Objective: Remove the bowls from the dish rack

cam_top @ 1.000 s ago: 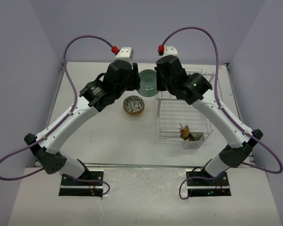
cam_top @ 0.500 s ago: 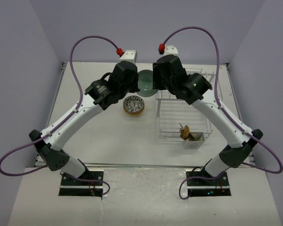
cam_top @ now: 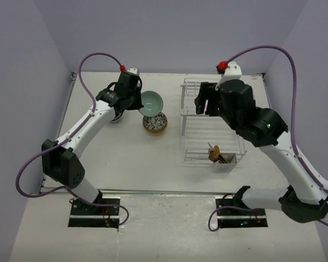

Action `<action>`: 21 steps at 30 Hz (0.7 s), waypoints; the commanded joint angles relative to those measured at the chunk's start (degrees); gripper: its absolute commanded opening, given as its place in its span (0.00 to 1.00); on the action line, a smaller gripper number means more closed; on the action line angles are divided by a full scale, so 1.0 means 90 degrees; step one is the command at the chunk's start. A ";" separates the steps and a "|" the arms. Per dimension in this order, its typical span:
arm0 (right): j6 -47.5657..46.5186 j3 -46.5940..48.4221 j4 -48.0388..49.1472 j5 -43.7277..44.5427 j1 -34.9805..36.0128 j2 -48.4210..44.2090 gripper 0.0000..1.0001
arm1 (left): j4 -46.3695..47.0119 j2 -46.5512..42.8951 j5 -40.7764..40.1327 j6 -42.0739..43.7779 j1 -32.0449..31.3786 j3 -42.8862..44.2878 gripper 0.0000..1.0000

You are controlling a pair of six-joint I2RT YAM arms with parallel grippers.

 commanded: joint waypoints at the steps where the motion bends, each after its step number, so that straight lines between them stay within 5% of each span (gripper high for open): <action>1: -0.0214 -0.0531 0.0344 -0.0567 -0.0005 -0.0631 0.69 | 0.0878 0.0445 0.1163 0.0021 0.0055 0.0040 0.00; 8: -0.0439 -0.1547 0.0658 -0.1499 -0.0005 -0.1501 0.69 | 0.0957 0.1092 0.1408 -0.0018 0.0222 0.0020 0.00; 21: -0.0478 -0.2066 0.0922 -0.1783 -0.0005 -0.1639 0.69 | 0.0986 0.1287 0.1310 0.0051 0.0222 -0.0478 0.01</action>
